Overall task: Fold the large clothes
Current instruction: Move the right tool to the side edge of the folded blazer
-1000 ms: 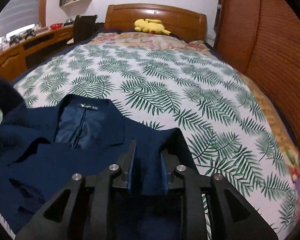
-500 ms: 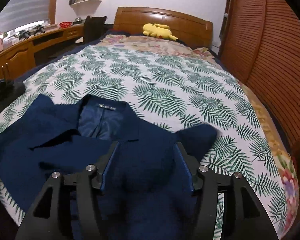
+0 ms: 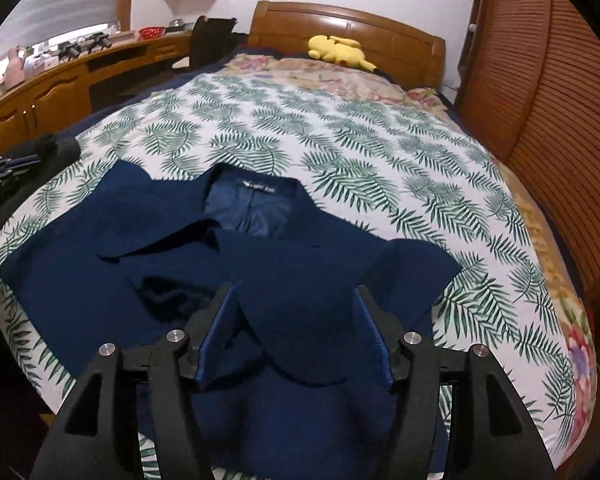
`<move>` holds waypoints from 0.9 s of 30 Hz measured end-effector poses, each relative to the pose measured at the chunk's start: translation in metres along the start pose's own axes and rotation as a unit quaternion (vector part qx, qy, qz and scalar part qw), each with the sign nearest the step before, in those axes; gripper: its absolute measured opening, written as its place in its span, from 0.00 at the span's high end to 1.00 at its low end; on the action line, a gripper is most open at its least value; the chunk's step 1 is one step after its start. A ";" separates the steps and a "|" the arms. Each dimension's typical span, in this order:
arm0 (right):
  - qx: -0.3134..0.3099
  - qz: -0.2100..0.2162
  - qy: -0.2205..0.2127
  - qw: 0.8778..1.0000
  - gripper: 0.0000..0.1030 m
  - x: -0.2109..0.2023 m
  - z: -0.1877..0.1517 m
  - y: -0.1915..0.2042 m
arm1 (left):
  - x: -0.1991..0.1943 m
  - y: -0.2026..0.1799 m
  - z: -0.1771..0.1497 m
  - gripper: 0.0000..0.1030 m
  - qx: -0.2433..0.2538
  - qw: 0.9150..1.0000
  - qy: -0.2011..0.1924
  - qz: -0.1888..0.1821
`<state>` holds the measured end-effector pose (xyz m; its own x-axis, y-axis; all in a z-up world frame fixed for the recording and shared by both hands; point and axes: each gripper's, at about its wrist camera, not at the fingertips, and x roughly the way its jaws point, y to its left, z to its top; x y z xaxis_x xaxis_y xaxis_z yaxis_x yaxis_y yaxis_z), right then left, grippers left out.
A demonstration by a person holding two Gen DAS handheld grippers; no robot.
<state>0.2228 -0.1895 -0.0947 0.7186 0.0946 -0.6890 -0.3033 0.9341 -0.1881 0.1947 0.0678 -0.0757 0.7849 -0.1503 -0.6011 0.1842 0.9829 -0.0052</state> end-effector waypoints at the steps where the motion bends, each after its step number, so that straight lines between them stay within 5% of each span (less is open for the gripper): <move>1: 0.000 0.000 0.002 1.000 0.41 0.001 -0.001 0.000 | 0.000 0.001 -0.001 0.85 0.000 1.000 0.002 0.000; 12: -0.013 0.007 0.067 0.998 0.41 0.030 -0.014 0.011 | -0.004 -0.001 -0.001 0.85 0.005 1.000 -0.003 -0.006; 22: -0.079 -0.059 0.103 0.990 0.41 0.063 -0.020 -0.006 | -0.002 0.000 -0.001 0.85 0.003 1.000 -0.001 -0.003; 24: -0.091 -0.076 0.098 0.988 0.62 0.070 -0.011 -0.009 | -0.002 0.000 0.000 0.85 0.002 1.000 -0.002 -0.002; 25: -0.093 -0.074 0.097 0.988 0.81 0.075 -0.002 -0.013 | -0.002 -0.001 -0.001 0.85 0.002 1.000 -0.002 -0.002; 27: -0.099 -0.085 0.093 0.987 0.92 0.082 0.014 -0.017 | -0.002 -0.001 -0.001 0.85 0.003 1.000 -0.001 -0.002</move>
<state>0.2954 -0.1928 -0.1379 0.6474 -0.1405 -0.7491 -0.3177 0.8437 -0.4328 0.1928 0.0672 -0.0755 0.7858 -0.1540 -0.5990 0.1902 0.9817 -0.0029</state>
